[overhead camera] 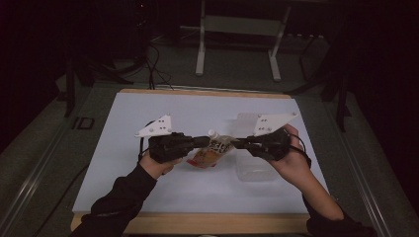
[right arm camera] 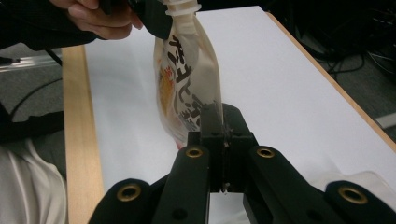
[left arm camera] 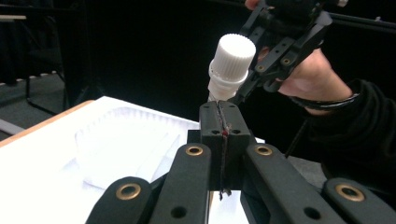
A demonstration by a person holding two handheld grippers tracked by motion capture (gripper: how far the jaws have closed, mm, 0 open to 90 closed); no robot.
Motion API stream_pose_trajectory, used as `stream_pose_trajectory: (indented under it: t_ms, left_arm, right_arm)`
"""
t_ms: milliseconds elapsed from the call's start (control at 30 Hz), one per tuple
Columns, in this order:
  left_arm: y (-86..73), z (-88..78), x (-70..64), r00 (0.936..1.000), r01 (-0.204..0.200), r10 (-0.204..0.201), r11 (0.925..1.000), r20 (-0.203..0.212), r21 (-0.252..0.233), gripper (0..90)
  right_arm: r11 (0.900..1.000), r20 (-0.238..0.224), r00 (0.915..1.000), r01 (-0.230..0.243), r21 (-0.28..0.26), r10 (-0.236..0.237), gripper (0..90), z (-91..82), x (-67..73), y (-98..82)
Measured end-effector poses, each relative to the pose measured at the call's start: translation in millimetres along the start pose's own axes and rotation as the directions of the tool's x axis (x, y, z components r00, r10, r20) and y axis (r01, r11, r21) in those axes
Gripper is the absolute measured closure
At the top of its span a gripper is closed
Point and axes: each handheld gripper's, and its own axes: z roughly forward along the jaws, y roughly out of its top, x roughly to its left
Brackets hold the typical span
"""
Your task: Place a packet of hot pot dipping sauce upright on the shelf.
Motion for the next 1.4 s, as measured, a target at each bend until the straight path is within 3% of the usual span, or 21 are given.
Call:
stream_pose_trajectory:
  t_ms: [133,300,600,633,833,933,967,1067,1100,1233,1400]
  left_arm:
    - [-0.1,0.4,-1.9,0.9998,-0.017,0.017,0.9998,-0.011,-0.007,90.0]
    - [0.2,-0.8,-3.1,0.9993,-0.038,0.038,0.9992,-0.003,-0.010,89.1]
    - [-0.2,-11.1,-4.5,0.9993,-0.036,0.036,0.9975,-0.010,-0.060,82.1]
    - [-2.9,-12.8,-5.3,0.9988,-0.044,0.043,0.9977,-0.023,-0.051,78.0]
    - [-14.4,-16.9,-6.7,0.9974,-0.059,0.058,0.9979,-0.044,-0.028,57.4]
    - [-22.6,-21.0,-6.3,0.9969,-0.050,0.047,0.9979,-0.063,-0.041,37.0]
    - [-27.8,-25.4,-5.6,0.9964,-0.043,0.037,0.9964,-0.077,-0.073,31.9]
    - [-32.7,-28.6,-4.8,0.9936,-0.060,0.054,0.9965,-0.100,-0.058,14.7]
    - [-38.4,-31.4,-5.6,0.9849,-0.089,0.084,0.9956,-0.151,-0.030,14.2]
    - [-50.9,-37.2,-6.2,0.9729,-0.071,0.070,0.9975,-0.221,0.001,4.6]
    - [-66.7,-49.0,-5.2,0.9515,-0.029,0.014,0.9986,-0.307,-0.045,2.0]
  right_arm:
    - [1.000,0.023,0.9997,0.003,0.016,-0.003,90.0,-2.3,0.8,4.8]
    - [1.000,0.004,0.9998,-0.017,0.011,0.017,90.0,-4.1,-2.9,7.3]
    - [0.999,0.026,0.9990,-0.038,0.025,0.037,90.0,-8.7,-6.3,10.7]
    - [0.998,0.054,0.9974,-0.049,0.030,0.047,90.0,-13.0,-8.4,10.8]
    - [0.996,0.111,0.9903,-0.086,0.017,0.084,90.0,-27.3,-15.3,8.2]
    - [0.995,0.130,0.9867,-0.100,0.007,0.098,90.0,-32.7,-16.7,7.4]
    - [0.993,0.141,0.9834,-0.116,0.003,0.114,90.0,-37.1,-17.6,6.9]
    - [0.991,0.153,0.9793,-0.134,0.000,0.133,90.0,-41.0,-18.9,6.0]
    - [0.989,0.169,0.9745,-0.149,-0.004,0.148,90.0,-44.6,-19.9,4.9]
    - [0.983,0.194,0.9644,-0.182,-0.008,0.180,90.0,-51.4,-20.7,2.0]
    - [0.977,0.252,0.9452,-0.211,-0.014,0.207,90.0,-59.4,-18.6,-3.1]
